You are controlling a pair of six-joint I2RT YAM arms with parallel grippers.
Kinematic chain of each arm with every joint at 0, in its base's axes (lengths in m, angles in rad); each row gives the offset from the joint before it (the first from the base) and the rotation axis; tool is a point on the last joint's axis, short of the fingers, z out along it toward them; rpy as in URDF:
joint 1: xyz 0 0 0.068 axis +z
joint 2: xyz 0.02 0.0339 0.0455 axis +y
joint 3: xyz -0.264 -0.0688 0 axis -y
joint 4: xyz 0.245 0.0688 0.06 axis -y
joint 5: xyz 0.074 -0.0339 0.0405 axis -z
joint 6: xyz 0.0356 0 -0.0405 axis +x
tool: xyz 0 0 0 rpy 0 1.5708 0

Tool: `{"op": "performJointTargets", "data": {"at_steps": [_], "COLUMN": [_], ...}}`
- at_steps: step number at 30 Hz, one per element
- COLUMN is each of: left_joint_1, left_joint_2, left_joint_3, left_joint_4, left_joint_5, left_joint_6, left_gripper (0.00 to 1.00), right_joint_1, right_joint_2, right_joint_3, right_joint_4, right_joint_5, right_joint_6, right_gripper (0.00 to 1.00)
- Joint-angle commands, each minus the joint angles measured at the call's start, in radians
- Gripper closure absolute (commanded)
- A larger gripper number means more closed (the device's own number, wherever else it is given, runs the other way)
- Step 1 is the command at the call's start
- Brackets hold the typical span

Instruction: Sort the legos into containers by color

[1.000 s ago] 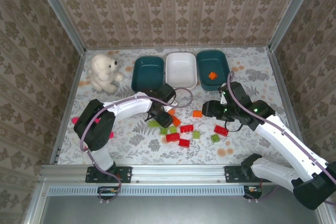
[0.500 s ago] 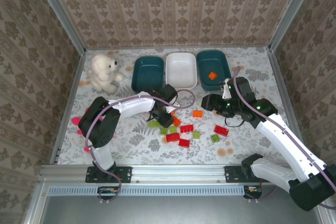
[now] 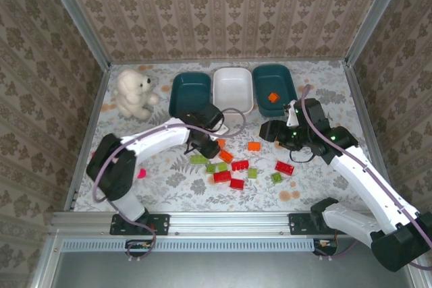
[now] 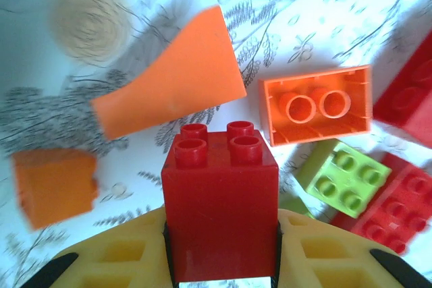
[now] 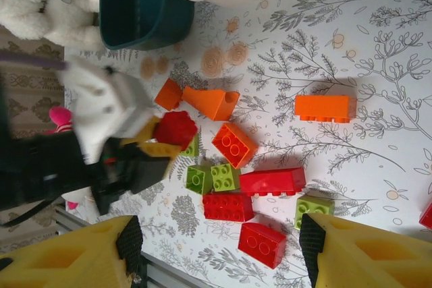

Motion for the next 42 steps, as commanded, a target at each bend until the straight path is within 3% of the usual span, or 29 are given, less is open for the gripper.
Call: {"op": "performJointTargets", "data": {"at_steps": [1,7,16,21,26,31,39,42], "left_joint_1": [0.037,0.203,0.404,0.428,0.447,0.449,0.450,0.447], "left_joint_2": [-0.124,-0.127,0.284,0.541,0.694,0.734,0.724,0.700], "left_joint_3": [0.021,0.133,0.501,0.758,0.905,0.921,0.924,0.928], "left_joint_4": [-0.083,-0.095,-0.112,-0.203,-0.257,-0.251,-0.255,-0.255], "left_joint_5": [-0.019,0.017,-0.025,-0.078,-0.094,-0.070,-0.052,-0.044], "left_joint_6": [-0.097,-0.160,-0.198,-0.194,-0.210,-0.221,-0.239,-0.247], "left_gripper": [0.72,0.72,0.74,0.74,0.73,0.70,0.47,0.44], "right_joint_1": [-0.004,-0.004,0.020,0.024,0.026,0.027,0.026,0.026], "right_joint_2": [0.003,0.058,0.142,0.146,0.139,0.142,0.168,0.177], "right_joint_3": [0.058,0.091,0.154,0.161,0.155,0.150,0.165,0.177], "right_joint_4": [0.013,0.049,0.091,0.093,0.086,0.068,0.034,0.020], "right_joint_5": [-0.023,-0.056,-0.073,-0.062,-0.053,-0.049,-0.039,-0.032], "right_joint_6": [-0.001,-0.010,-0.024,-0.020,-0.014,-0.020,-0.050,-0.064], "right_gripper": [0.34,0.34,0.35,0.35,0.34,0.34,0.34,0.34]}}
